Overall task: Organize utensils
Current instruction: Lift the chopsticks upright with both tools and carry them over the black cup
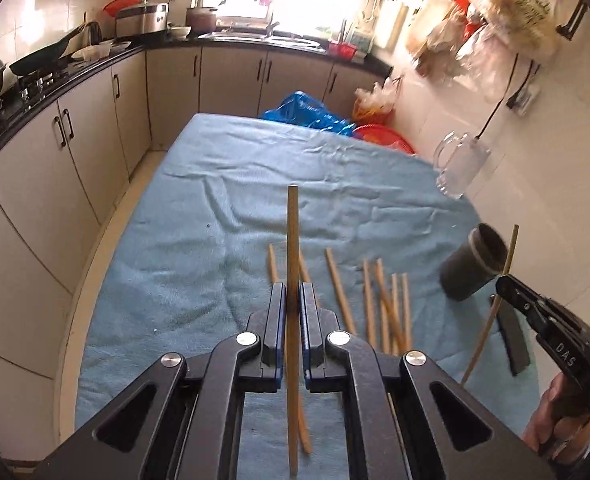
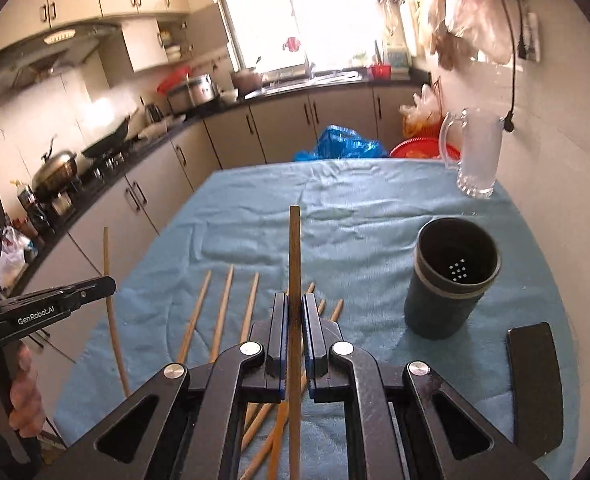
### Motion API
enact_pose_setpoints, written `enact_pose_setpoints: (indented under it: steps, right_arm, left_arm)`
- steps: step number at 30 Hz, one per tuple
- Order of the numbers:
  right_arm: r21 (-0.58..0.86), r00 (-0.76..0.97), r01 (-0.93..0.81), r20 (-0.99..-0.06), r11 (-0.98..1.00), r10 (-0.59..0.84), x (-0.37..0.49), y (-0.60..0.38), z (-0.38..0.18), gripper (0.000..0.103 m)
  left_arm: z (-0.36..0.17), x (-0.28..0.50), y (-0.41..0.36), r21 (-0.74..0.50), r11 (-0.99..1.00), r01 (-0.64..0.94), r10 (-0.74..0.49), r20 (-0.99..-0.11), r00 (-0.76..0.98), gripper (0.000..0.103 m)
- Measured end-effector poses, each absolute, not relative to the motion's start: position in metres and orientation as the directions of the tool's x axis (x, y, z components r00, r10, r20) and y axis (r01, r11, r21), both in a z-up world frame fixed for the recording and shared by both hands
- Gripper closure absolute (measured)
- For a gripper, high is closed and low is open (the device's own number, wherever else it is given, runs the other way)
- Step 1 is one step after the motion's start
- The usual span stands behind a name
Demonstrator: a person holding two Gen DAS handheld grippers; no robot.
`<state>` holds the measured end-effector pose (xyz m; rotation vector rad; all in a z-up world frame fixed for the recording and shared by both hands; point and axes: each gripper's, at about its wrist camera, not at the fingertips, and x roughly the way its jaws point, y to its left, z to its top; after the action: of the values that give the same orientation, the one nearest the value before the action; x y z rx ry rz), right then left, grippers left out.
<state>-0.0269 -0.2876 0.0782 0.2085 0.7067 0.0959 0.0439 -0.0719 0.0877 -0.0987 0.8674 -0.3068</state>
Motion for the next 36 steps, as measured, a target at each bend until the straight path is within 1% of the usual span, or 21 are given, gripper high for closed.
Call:
enact_pose_setpoints:
  steps: [4,15,36]
  right_arm:
    - [0.237,0.781,-0.017,-0.603,0.971,0.161,-0.040,-0.292,0.088,0.096]
    - [0.294,0.810,-0.006,-0.559,0.956,0.177,-0.057,-0.312,0.098,0.096]
    - [0.342,0.875,0.013,-0.459,0.940,0.155,-0.084,-0.338,0.125,0.096]
  left_arm:
    - [0.100,0.035,-0.075,-0.214,0.946,0.242,-0.320,-0.714,0.622,0.097]
    - [0.124,0.027,-0.090,-0.218,0.934,0.282,-0.352,-0.687,0.635,0.097]
    - [0.160,0.019,-0.133,-0.220,0.900,0.376,-0.422,-0.654,0.627,0.097]
